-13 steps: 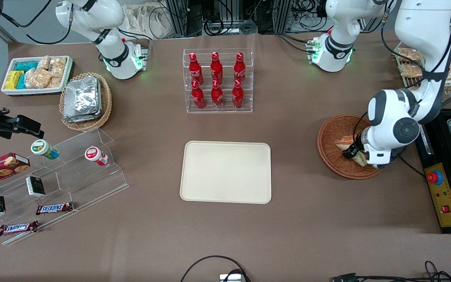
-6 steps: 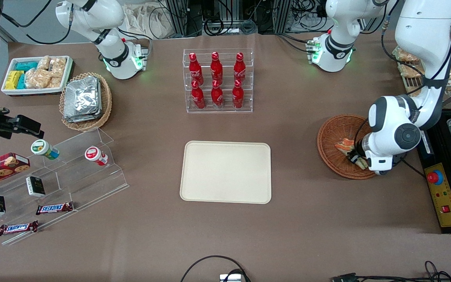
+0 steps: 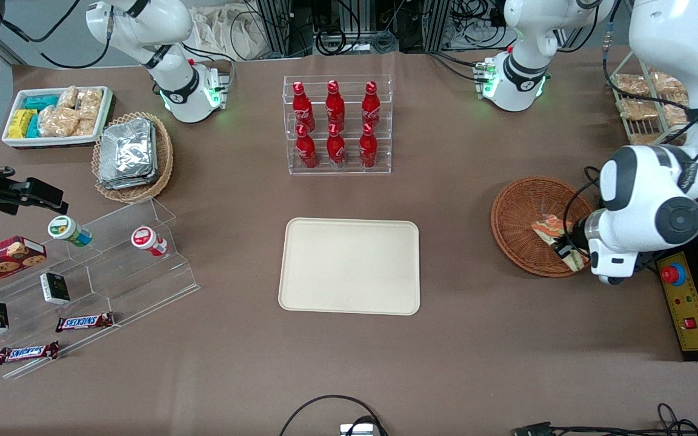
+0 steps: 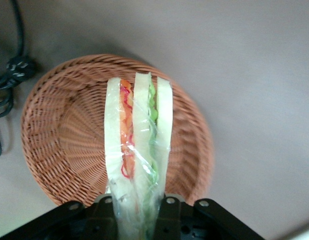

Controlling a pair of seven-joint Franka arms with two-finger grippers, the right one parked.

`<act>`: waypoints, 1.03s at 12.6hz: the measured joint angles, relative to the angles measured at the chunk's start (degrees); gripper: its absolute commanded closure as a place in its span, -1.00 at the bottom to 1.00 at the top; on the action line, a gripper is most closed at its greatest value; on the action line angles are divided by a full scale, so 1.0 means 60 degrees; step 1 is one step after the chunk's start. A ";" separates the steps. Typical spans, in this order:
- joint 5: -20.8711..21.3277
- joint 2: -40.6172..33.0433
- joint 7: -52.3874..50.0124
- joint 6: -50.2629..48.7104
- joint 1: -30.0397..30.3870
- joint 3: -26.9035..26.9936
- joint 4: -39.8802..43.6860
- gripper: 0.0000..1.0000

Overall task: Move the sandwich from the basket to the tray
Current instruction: 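Carry the held sandwich over to the cream tray and lower it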

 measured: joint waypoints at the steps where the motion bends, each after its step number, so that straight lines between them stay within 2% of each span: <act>1: -0.0116 0.0016 0.0311 -0.0174 -0.0068 -0.0155 0.0554 1.00; 3: -0.0165 0.0243 0.1152 -0.0292 -0.0159 -0.0745 0.1585 1.00; 6: -0.0167 0.1204 0.1609 -0.0295 -0.0647 -0.1726 0.2839 1.00; 10: -0.0171 0.2750 0.1718 0.0543 -0.2293 -0.1869 0.3463 1.00; 13: -0.0168 0.3771 0.1584 0.1037 -0.3092 -0.1867 0.3767 1.00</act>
